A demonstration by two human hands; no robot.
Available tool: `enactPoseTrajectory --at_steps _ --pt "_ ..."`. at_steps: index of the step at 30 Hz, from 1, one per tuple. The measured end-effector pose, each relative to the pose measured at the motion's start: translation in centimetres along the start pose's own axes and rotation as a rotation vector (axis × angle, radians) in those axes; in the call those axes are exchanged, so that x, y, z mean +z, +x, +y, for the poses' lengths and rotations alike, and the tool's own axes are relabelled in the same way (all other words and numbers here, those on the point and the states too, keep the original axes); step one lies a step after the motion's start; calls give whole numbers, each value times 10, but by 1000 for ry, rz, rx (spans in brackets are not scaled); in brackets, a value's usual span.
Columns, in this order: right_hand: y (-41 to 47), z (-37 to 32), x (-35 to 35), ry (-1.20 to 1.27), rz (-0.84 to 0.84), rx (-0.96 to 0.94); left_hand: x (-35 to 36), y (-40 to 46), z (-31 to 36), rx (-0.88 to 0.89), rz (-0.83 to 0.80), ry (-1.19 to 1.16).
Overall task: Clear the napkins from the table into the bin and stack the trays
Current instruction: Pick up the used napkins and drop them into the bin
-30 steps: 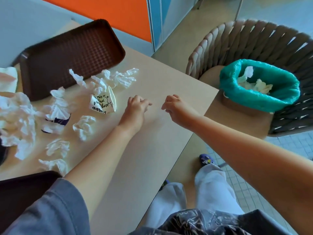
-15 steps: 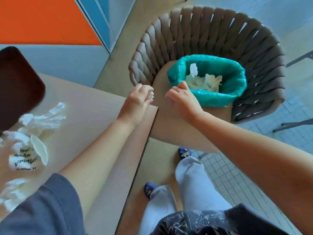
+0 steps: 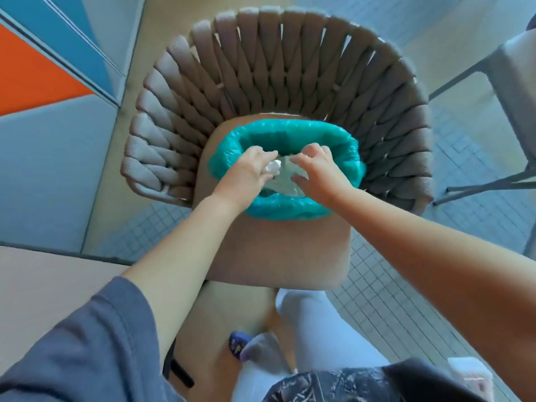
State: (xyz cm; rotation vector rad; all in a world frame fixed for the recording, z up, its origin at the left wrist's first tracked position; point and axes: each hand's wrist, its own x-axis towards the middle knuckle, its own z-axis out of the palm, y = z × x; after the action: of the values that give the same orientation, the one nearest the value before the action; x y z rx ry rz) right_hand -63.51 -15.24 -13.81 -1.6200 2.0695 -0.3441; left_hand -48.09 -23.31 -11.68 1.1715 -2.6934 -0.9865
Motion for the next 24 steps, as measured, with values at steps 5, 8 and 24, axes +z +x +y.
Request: enactPoseTrajectory --at_steps 5,8,24 --pt "6 8 -2 -36 -99 24 4 -1 -6 -4 -35 65" --pt "11 -5 -6 -56 -119 -14 -5 -12 -8 -53 5 141" --pt "-3 -210 20 -25 -77 -487 -88 -191 -52 -336 410 213"
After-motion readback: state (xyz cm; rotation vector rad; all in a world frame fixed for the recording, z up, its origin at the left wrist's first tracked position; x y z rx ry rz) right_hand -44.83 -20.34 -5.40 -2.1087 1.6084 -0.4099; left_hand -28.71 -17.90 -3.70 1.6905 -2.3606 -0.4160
